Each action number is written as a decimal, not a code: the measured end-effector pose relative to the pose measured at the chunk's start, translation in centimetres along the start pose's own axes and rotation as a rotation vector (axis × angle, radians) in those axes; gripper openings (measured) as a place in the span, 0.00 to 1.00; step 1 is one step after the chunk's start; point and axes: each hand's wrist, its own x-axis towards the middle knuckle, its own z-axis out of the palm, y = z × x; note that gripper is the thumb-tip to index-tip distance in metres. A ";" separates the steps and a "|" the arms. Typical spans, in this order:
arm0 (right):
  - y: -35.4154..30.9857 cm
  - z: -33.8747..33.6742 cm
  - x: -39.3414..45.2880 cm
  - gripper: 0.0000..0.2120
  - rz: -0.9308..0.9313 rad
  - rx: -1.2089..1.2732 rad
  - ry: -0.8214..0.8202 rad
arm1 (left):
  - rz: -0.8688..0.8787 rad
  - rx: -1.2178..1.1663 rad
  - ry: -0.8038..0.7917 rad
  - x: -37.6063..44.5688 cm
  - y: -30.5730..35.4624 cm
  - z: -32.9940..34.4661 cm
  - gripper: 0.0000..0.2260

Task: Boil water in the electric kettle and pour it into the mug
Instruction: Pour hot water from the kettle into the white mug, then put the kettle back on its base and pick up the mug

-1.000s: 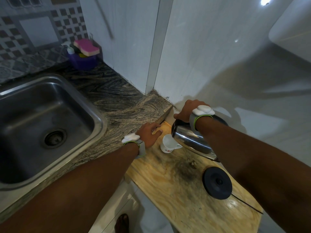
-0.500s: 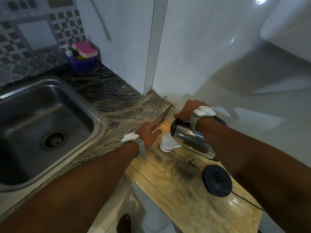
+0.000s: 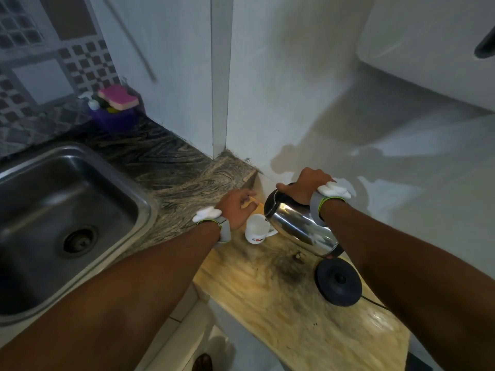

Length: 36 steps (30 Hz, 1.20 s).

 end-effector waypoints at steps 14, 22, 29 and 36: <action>8.8 0.4 -5.8 0.36 0.123 0.345 0.092 | 0.150 0.027 -0.013 -1.2 7.0 3.3 0.15; 13.7 2.0 -9.3 0.37 0.194 0.526 0.189 | 0.249 0.079 -0.046 -2.6 10.7 7.0 0.15; 18.1 4.1 -11.5 0.36 0.260 0.679 0.283 | 0.289 0.149 -0.102 -3.6 13.3 10.6 0.17; 22.3 7.0 -12.9 0.41 0.390 0.809 0.336 | 0.356 0.209 -0.152 -4.2 15.5 14.1 0.19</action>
